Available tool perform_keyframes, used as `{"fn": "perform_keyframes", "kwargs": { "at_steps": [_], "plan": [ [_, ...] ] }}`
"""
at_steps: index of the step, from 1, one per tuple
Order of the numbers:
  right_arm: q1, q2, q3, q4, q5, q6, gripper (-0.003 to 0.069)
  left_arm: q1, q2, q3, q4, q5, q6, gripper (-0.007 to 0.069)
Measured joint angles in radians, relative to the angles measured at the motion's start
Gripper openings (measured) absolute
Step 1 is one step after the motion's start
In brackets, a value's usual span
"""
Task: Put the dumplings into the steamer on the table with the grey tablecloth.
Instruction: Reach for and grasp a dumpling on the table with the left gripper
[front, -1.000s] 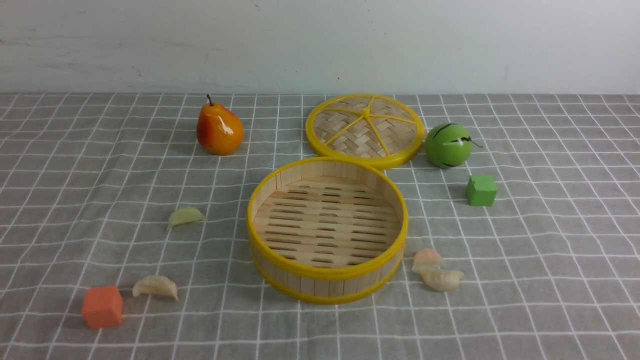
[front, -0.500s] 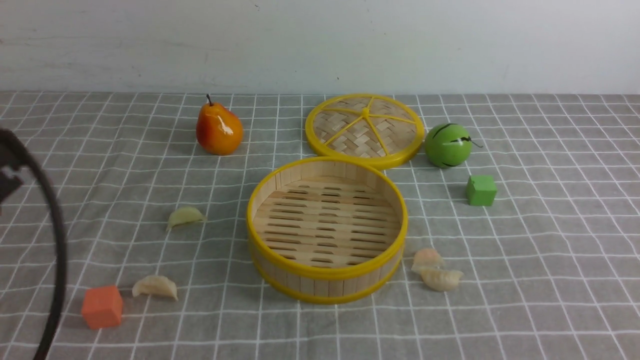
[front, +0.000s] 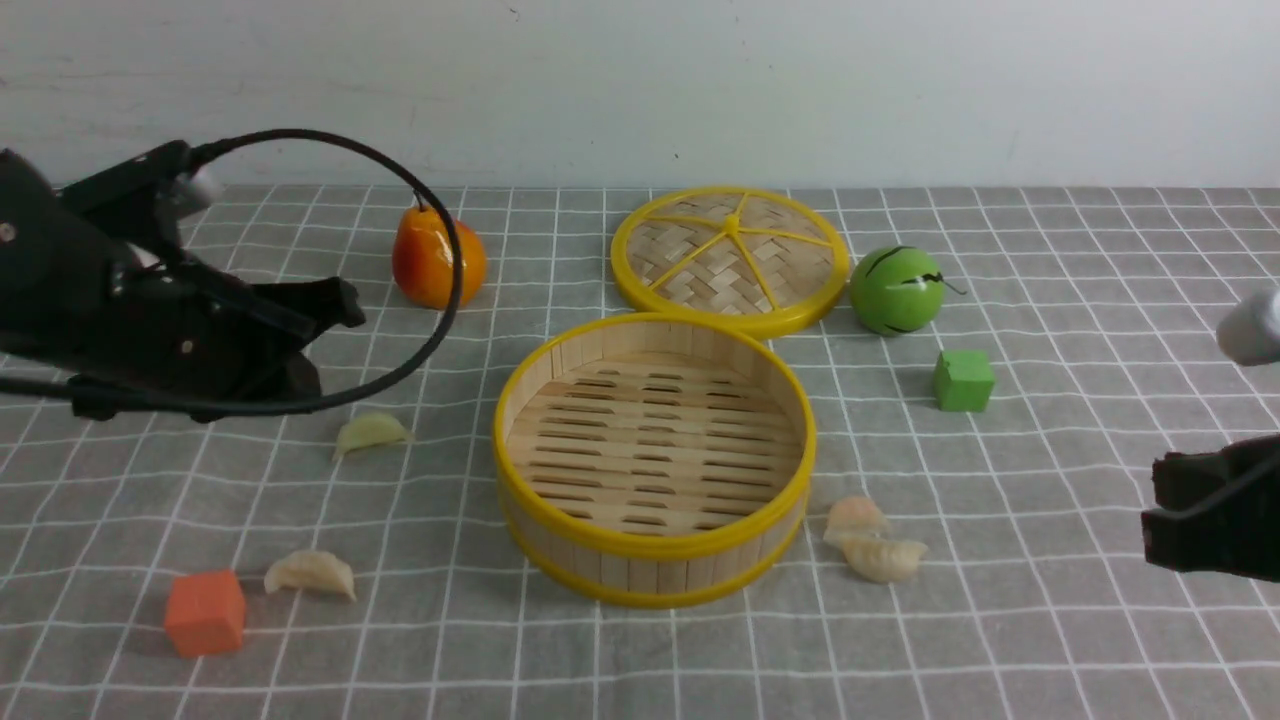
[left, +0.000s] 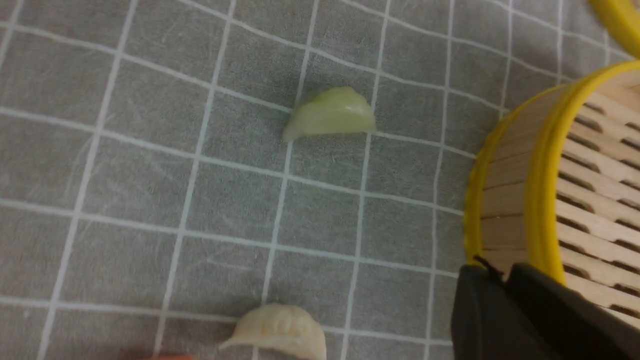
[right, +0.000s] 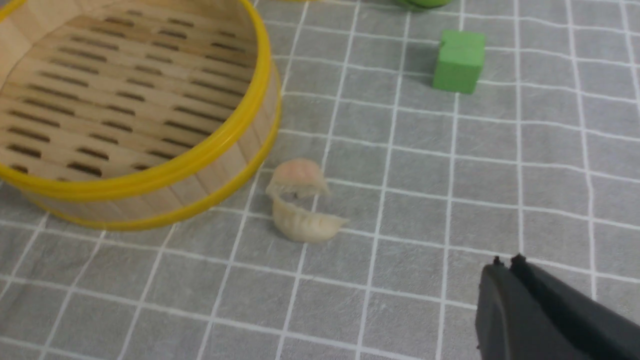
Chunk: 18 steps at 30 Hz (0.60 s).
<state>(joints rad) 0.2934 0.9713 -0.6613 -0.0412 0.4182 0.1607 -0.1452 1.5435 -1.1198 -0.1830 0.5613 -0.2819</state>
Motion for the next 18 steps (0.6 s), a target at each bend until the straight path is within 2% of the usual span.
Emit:
{"fn": "perform_keyframes", "kwargs": {
  "at_steps": [1,5,6,7,8,9,12,18],
  "plan": [
    [0.001,0.001,0.0,0.0,0.002,-0.001,-0.0003,0.0,0.009,-0.007,0.0,0.002,0.002,0.0113],
    [0.007,0.001,0.0,0.002,0.007,-0.025,-0.0002,0.0,0.179,-0.145,0.023,0.031,0.036,0.0346],
    [0.007,0.001,0.0,0.002,0.007,-0.027,-0.0002,0.0,0.209,-0.171,0.038,0.038,0.041,0.0391],
    [0.007,0.001,0.0,0.002,0.006,-0.027,-0.0002,0.0,0.209,-0.171,0.038,0.038,0.041,0.0391],
    [0.007,0.001,0.0,0.003,0.005,-0.028,-0.0002,0.0,0.251,-0.209,0.069,0.048,0.053,0.0449],
    [0.007,0.003,0.0,0.004,0.005,-0.028,-0.0002,0.0,0.27,-0.226,0.088,0.054,0.062,0.0473],
    [0.007,0.02,0.0,0.004,0.003,-0.029,-0.0002,0.0,0.339,-0.283,0.166,0.062,0.098,0.0525],
    [0.007,0.069,0.0,0.041,0.001,-0.029,-0.0002,0.0,0.467,-0.363,0.23,0.063,0.163,0.0539]
  ]
}}
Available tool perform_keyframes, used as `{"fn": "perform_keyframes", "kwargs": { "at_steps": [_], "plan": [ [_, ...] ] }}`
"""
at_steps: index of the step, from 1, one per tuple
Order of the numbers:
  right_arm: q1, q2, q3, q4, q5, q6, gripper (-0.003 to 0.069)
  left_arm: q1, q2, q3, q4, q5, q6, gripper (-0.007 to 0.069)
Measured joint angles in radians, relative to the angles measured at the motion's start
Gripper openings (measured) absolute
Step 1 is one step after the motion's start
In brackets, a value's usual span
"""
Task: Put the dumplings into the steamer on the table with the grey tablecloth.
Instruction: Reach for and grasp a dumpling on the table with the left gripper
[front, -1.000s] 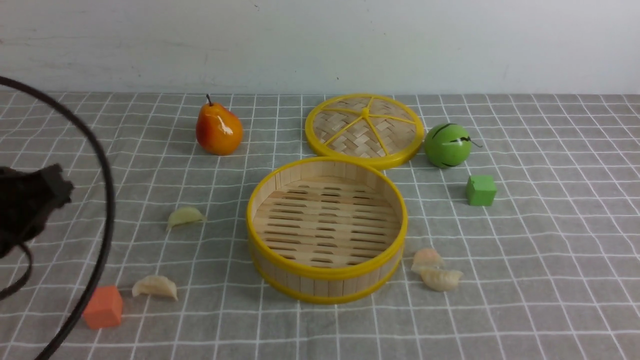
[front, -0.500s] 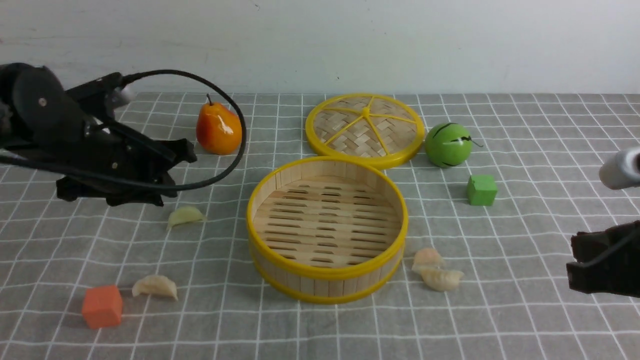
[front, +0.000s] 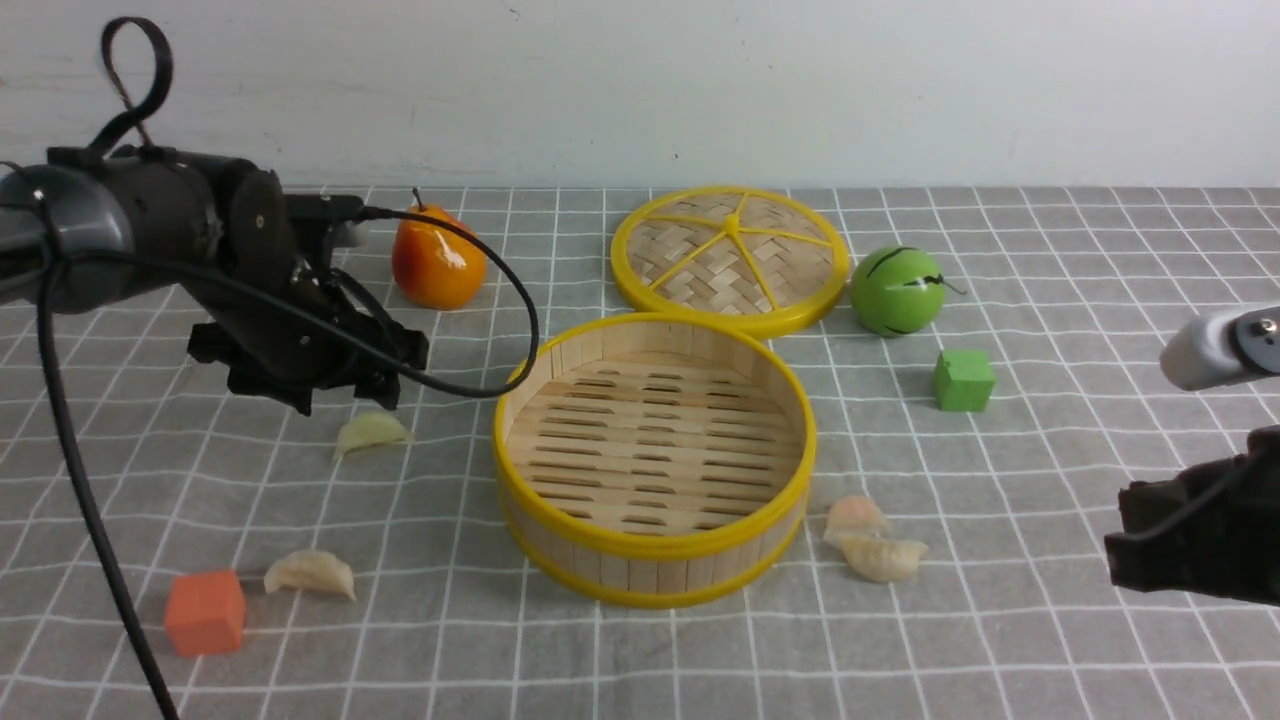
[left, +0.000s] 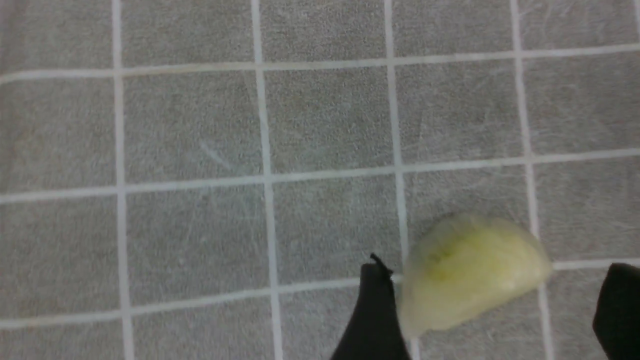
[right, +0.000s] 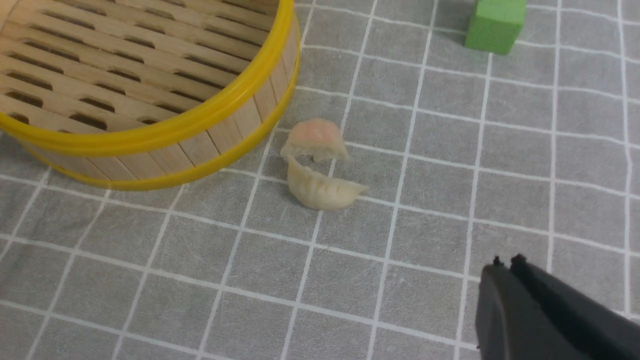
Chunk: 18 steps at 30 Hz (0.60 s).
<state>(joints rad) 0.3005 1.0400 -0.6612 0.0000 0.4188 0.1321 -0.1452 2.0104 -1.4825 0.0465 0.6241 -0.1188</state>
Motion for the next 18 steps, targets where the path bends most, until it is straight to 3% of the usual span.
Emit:
{"fn": "perform_keyframes", "kwargs": {
  "at_steps": [6,10,18],
  "plan": [
    [0.0,0.033,0.0,0.042,-0.002,0.0,0.0,0.0,0.102,-0.051,0.004,0.007,0.061,0.0517],
    [0.0,0.035,0.0,0.075,-0.001,0.0,0.0003,-0.001,0.114,-0.074,-0.018,0.061,0.078,0.0385],
    [0.0,0.035,0.0,0.081,-0.001,0.0,0.0006,-0.001,0.088,-0.072,-0.064,0.141,0.081,0.0385]
  ]
}}
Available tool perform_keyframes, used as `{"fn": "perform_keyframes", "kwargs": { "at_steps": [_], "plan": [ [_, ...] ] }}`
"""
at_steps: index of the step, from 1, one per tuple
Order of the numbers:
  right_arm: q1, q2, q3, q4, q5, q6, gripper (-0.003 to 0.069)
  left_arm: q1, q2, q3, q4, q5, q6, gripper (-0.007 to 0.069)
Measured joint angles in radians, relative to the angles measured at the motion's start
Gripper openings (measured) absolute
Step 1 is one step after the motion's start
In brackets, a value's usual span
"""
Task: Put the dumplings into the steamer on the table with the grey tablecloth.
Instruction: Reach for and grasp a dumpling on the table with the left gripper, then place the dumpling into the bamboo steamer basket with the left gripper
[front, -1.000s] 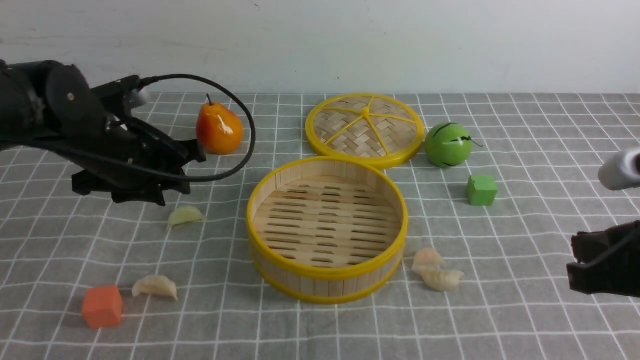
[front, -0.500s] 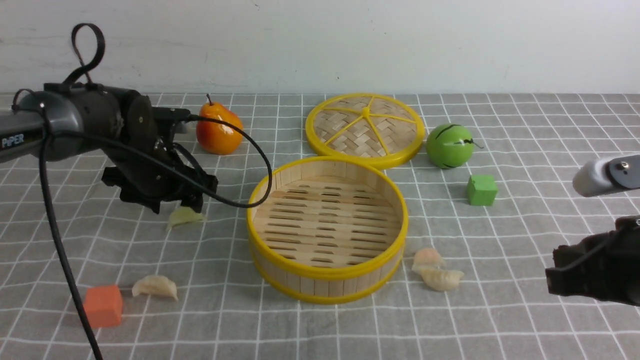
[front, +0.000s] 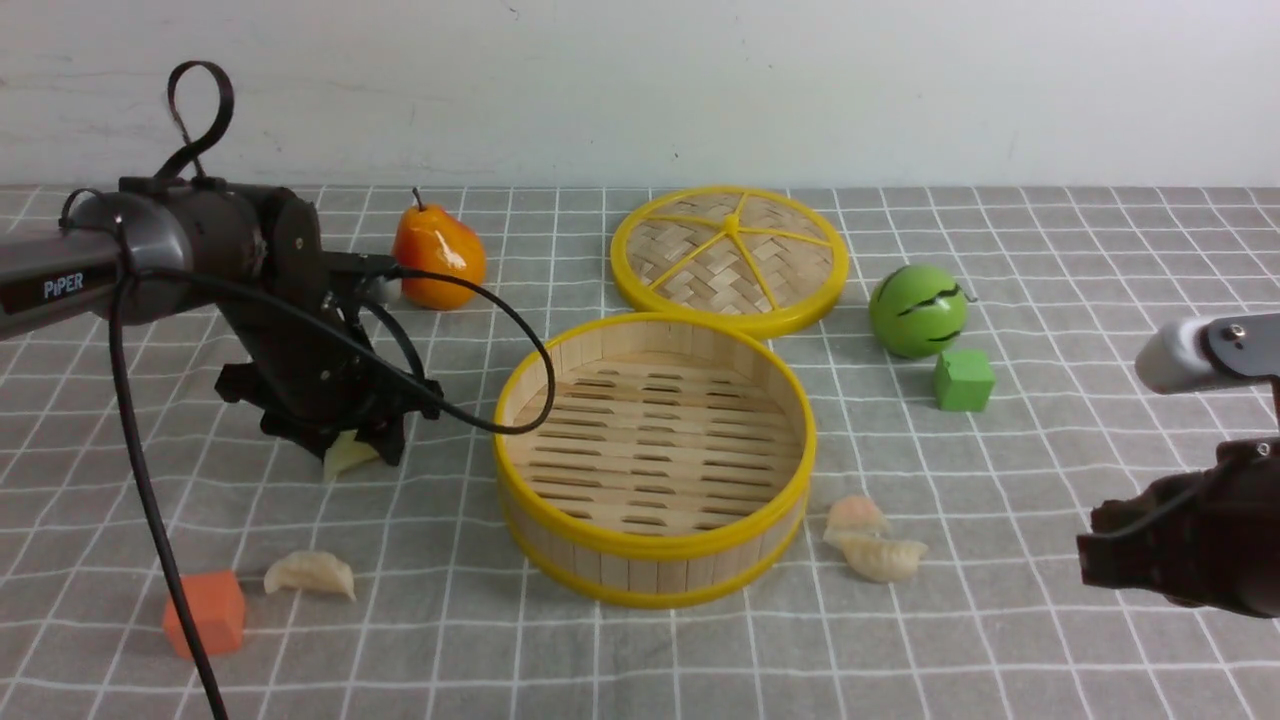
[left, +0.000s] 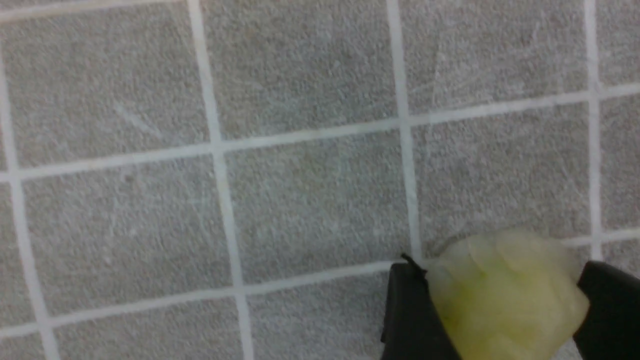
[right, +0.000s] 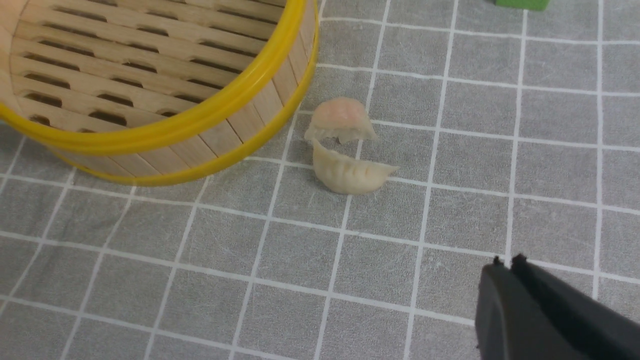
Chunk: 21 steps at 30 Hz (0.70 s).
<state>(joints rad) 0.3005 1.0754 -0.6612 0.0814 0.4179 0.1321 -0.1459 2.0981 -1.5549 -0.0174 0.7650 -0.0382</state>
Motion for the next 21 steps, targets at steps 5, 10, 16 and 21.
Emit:
{"fn": "perform_keyframes", "kwargs": {
  "at_steps": [5,10,16,21],
  "plan": [
    [0.0,0.0,0.0,0.001,-0.008,0.0,0.0006,-0.002,-0.109,0.0,-0.155,0.005,0.004,0.0317],
    [0.0,0.0,0.0,0.001,-0.021,0.0,0.0008,-0.072,-0.21,0.0,-0.302,-0.024,0.038,0.0006],
    [0.0,0.001,0.0,0.001,-0.025,0.0,0.0012,-0.232,-0.189,0.0,-0.309,-0.15,0.038,-0.0014],
    [0.0,0.001,0.0,0.003,-0.021,0.0,0.0014,-0.253,-0.138,0.002,-0.211,-0.194,-0.035,-0.0014]
  ]
}}
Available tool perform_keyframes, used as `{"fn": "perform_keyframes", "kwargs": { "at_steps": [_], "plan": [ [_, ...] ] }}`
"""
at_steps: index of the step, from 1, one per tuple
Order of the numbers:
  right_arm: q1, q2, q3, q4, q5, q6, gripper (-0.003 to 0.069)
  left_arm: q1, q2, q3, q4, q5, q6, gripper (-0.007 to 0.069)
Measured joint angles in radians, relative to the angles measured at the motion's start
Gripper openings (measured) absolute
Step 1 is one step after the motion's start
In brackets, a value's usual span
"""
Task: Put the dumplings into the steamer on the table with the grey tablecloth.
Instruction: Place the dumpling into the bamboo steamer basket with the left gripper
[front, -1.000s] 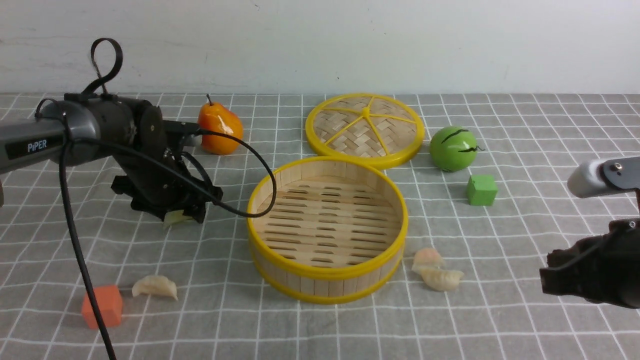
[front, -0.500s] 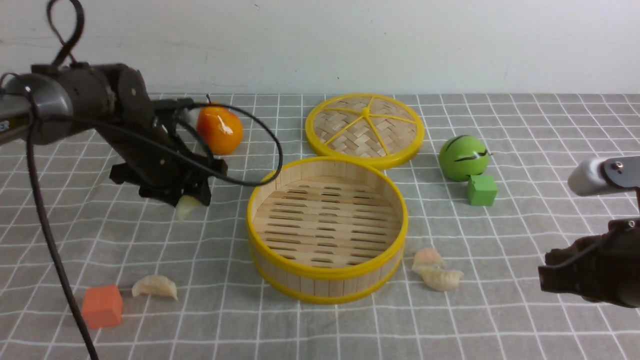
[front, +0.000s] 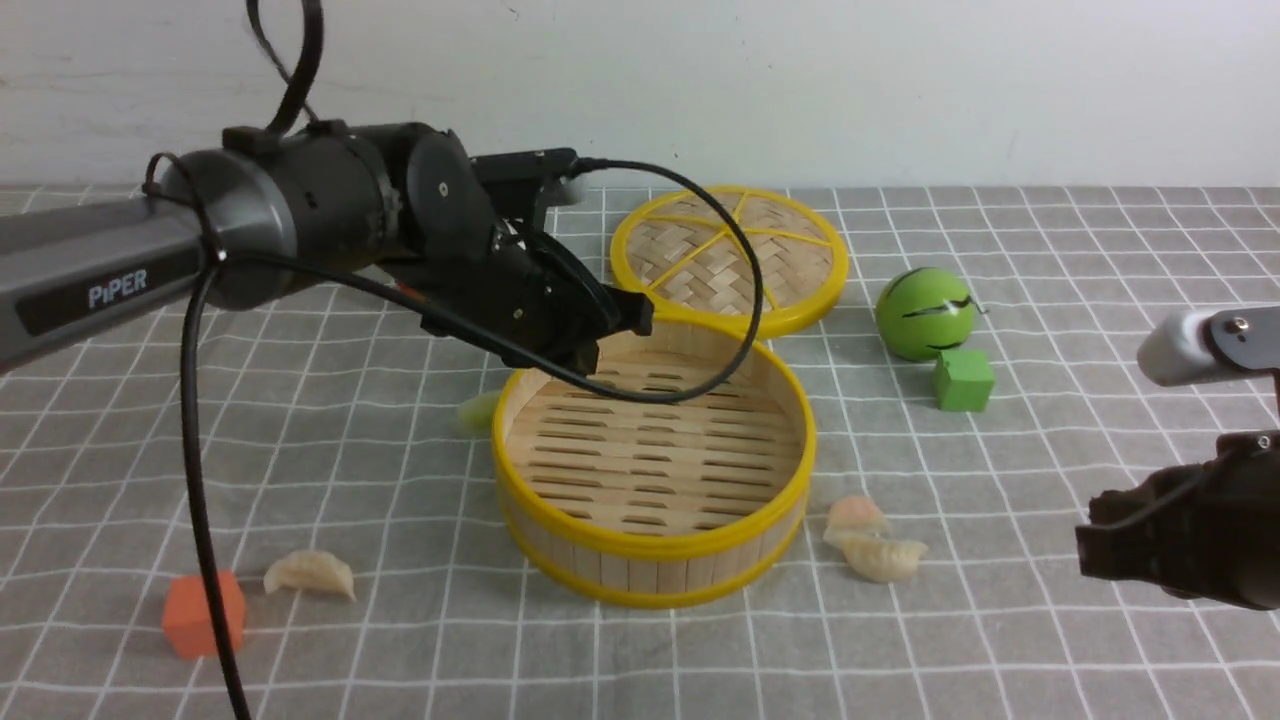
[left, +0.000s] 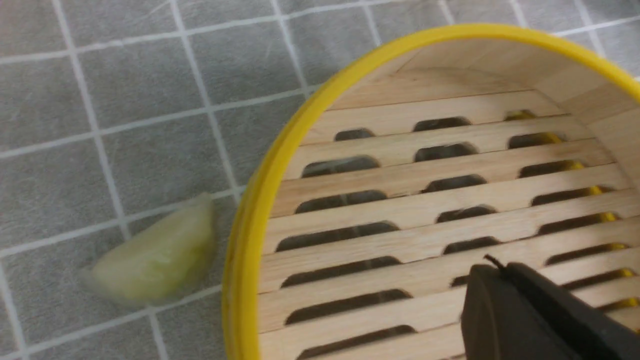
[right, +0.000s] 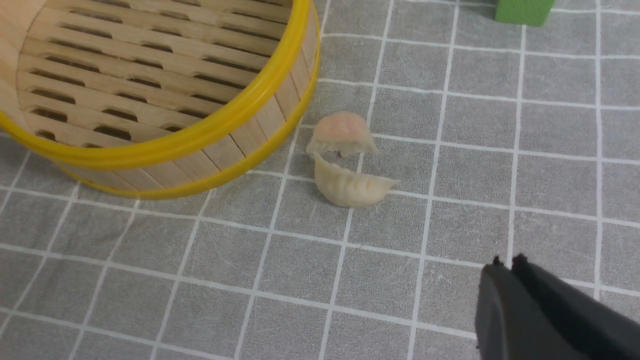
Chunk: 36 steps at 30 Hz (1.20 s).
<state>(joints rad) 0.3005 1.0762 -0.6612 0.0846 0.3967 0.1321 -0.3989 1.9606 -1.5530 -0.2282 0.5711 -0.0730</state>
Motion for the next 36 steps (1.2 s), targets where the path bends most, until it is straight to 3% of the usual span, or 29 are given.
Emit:
{"fn": "perform_keyframes", "kwargs": {
  "at_steps": [7,10,11,16,18,22,31,36],
  "plan": [
    [0.0,0.0,0.001,0.002,0.0,-0.001,0.0021,0.057,-0.021,0.002,0.192,-0.028,-0.094,0.0028],
    [0.0,0.001,0.001,0.002,-0.003,-0.001,0.0022,0.086,-0.012,0.002,0.268,-0.022,-0.088,0.0149],
    [0.0,0.001,0.001,0.002,-0.006,-0.001,0.0023,0.102,0.0,0.002,0.284,-0.022,-0.075,0.0231],
    [0.0,0.001,0.001,0.002,-0.026,-0.003,0.0028,0.123,0.065,0.002,0.291,-0.039,0.0,0.0472],
    [0.0,0.004,0.001,0.002,-0.029,-0.003,0.0031,0.123,0.099,0.002,0.284,-0.046,0.036,0.0518],
    [0.0,0.024,0.001,0.002,-0.033,-0.003,0.0031,0.122,0.138,0.002,0.275,-0.049,0.073,0.053],
    [0.0,0.054,0.001,0.002,-0.032,-0.004,0.0038,0.122,0.156,0.002,0.228,-0.08,0.104,0.0438],
    [0.0,0.054,0.001,0.002,-0.032,-0.004,0.0041,0.123,0.156,0.002,0.212,-0.14,0.084,0.0435]
  ]
}}
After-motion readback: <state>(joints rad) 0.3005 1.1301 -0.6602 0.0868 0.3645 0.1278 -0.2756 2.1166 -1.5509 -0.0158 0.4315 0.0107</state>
